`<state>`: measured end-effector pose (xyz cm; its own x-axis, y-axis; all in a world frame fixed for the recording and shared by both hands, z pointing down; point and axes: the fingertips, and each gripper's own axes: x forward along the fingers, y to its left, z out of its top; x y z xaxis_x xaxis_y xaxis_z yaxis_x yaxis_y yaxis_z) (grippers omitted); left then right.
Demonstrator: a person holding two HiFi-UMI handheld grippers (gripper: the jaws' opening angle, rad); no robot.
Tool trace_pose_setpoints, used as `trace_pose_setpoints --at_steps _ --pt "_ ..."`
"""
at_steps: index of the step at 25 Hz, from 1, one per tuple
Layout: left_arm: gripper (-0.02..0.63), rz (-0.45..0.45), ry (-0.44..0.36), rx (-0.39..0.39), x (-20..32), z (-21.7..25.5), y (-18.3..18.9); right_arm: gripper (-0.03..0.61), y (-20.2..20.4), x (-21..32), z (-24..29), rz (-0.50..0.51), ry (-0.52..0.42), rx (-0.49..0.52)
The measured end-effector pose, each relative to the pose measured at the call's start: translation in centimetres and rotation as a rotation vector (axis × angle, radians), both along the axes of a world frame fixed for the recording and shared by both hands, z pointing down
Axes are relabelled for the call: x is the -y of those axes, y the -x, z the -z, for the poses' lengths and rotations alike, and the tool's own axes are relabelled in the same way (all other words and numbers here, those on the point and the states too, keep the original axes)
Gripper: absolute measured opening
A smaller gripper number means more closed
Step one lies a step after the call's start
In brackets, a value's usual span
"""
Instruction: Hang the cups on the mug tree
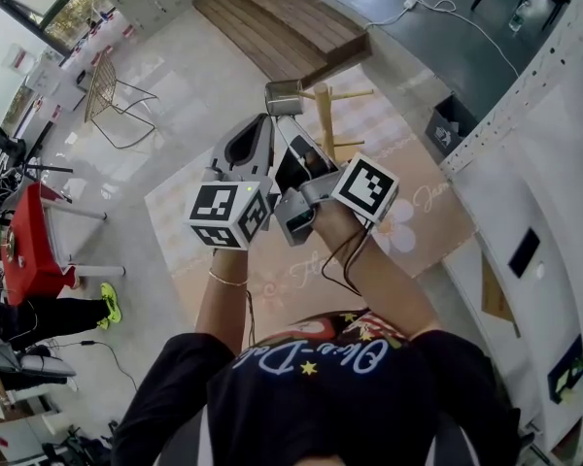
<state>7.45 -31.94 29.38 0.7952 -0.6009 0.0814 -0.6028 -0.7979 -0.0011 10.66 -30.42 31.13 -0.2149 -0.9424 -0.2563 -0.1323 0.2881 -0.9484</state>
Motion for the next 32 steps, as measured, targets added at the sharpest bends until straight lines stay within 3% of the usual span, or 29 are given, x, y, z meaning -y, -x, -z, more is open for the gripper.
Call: trace_pose_setpoints --at_steps 32 --pt "0.008 -0.013 -0.008 0.001 -1.1 0.5 0.3 0.051 0.8 -0.3 -0.3 0.052 0.013 0.288"
